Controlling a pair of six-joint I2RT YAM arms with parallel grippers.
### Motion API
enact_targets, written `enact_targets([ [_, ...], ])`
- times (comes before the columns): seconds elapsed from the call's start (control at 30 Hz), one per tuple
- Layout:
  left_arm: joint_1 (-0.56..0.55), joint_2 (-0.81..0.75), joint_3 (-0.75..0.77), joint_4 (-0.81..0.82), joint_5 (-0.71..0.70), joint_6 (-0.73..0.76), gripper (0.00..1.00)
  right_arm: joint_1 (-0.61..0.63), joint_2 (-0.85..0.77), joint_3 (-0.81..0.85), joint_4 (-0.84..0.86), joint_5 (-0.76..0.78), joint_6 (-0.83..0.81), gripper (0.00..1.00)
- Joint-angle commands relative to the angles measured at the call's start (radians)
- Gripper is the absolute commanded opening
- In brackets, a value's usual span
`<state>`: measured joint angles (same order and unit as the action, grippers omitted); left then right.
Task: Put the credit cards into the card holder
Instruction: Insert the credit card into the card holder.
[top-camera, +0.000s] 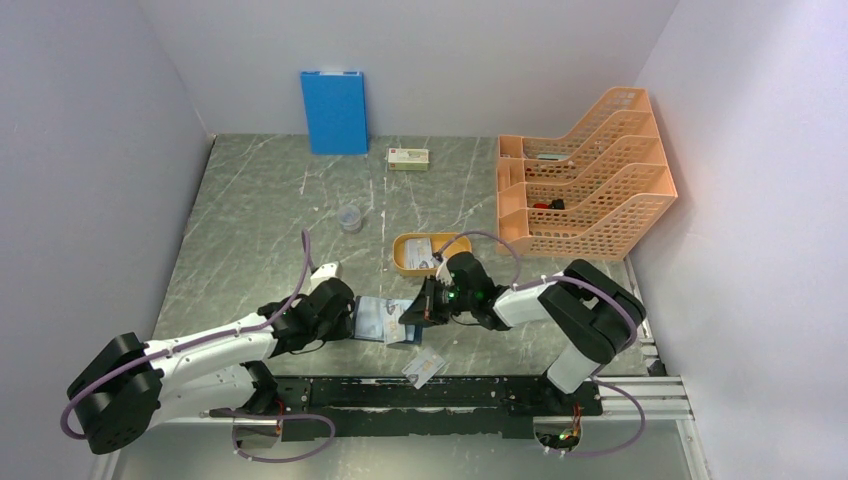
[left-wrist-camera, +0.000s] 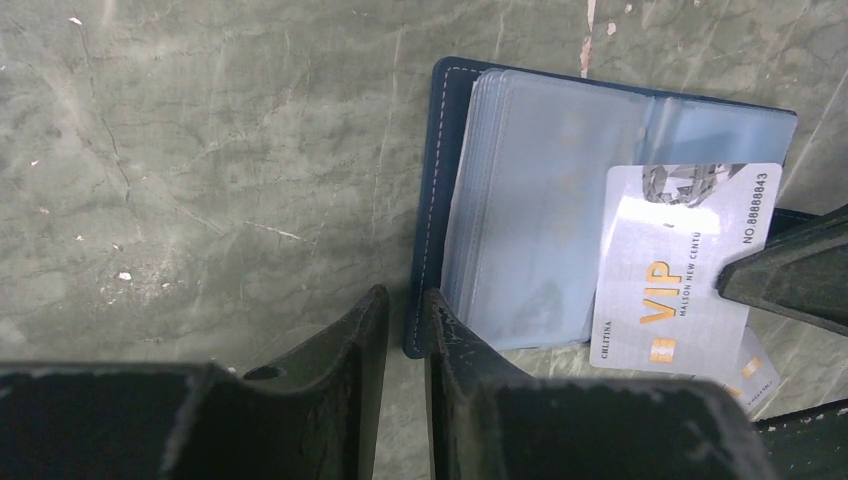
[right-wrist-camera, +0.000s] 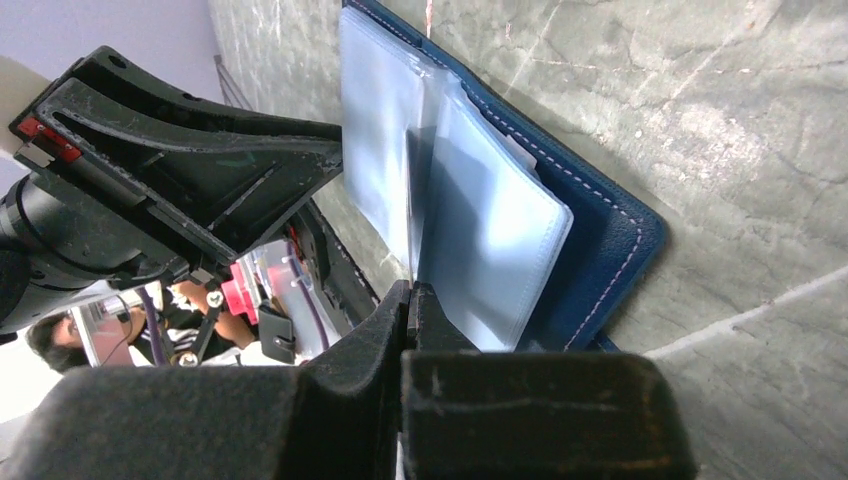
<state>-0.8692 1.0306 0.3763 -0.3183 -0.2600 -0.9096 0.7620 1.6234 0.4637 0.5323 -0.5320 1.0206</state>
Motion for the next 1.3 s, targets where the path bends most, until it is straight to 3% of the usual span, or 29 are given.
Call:
enact_targets([
  [0.0, 0.006, 0.011, -0.02, -0.001, 0.025, -0.003, 0.25, -0.004, 0.035, -0.012, 0.09, -0.01, 0.047, 0.0],
  [1.27, 0.006, -0.007, -0.074, 0.063, 0.11, -0.017, 0.22, 0.042, 0.082, -0.034, 0.161, 0.184, 0.165, 0.0],
])
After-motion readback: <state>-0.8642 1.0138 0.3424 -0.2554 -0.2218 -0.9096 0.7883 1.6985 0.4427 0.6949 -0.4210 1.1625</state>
